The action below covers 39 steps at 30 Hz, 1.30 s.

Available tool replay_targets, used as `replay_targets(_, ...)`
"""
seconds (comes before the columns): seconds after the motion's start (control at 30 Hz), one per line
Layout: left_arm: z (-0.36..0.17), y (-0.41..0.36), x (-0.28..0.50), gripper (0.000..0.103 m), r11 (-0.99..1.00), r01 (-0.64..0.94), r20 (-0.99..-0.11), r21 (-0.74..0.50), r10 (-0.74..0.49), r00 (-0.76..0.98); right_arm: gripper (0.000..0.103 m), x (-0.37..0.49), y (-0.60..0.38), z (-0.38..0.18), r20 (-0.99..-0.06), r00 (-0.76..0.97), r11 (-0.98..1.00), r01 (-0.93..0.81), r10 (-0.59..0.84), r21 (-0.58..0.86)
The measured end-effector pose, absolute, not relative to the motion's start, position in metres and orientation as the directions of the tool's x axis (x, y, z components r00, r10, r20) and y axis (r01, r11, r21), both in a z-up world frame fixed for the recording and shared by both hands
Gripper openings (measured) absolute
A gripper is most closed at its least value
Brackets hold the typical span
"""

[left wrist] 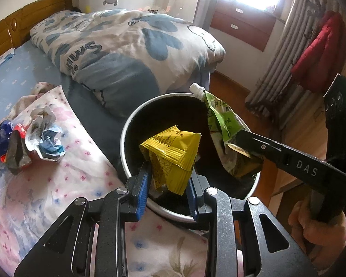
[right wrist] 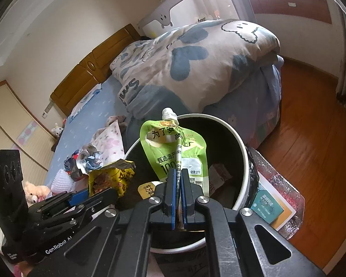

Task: Collect trash
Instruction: 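Open both tools to drop the yellow wrapper and green pouch into the bin, then grasp the orange Ovaltine wrapper with left tool while right tool grasps the crumpled foil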

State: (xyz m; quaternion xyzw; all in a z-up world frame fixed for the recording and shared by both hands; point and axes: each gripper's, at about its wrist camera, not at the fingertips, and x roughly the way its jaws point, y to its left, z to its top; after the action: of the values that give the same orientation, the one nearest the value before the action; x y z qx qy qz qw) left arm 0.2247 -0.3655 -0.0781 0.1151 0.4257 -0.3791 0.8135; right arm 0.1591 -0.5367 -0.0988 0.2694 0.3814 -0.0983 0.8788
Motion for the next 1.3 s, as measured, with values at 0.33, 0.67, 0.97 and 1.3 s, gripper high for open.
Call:
replay_targets(0.33,-0.082,-0.375,0.226,0.044,0.681,0.723,-0.788,-0.119,-0.507,0.348,0.009,0.165,-0.544,-0.106,-0.738,0.673,0.827,0.389,0.046,0.406)
replay_targets(0.67,-0.081,-0.345,0.215,0.075,0.710,0.689,-0.772,-0.142,-0.516,0.372,0.055,0.157,-0.544,-0.100,-0.718,0.695,0.812,0.391,0.049,0.434)
replay_targets(0.97,-0.090,-0.275,0.199,0.076,0.777,0.600,-0.763,-0.189,-0.501,0.408,0.083,0.152,-0.498,-0.092,-0.701,0.711,0.861,0.325,0.052,0.393)
replay_targets(1.3,-0.093,-0.201,0.202,0.076,0.855,0.469,-0.753,-0.219,-0.454,0.476,0.084,0.168,-0.439,-0.087,-0.686,0.719,0.907,0.207,0.113,0.366)
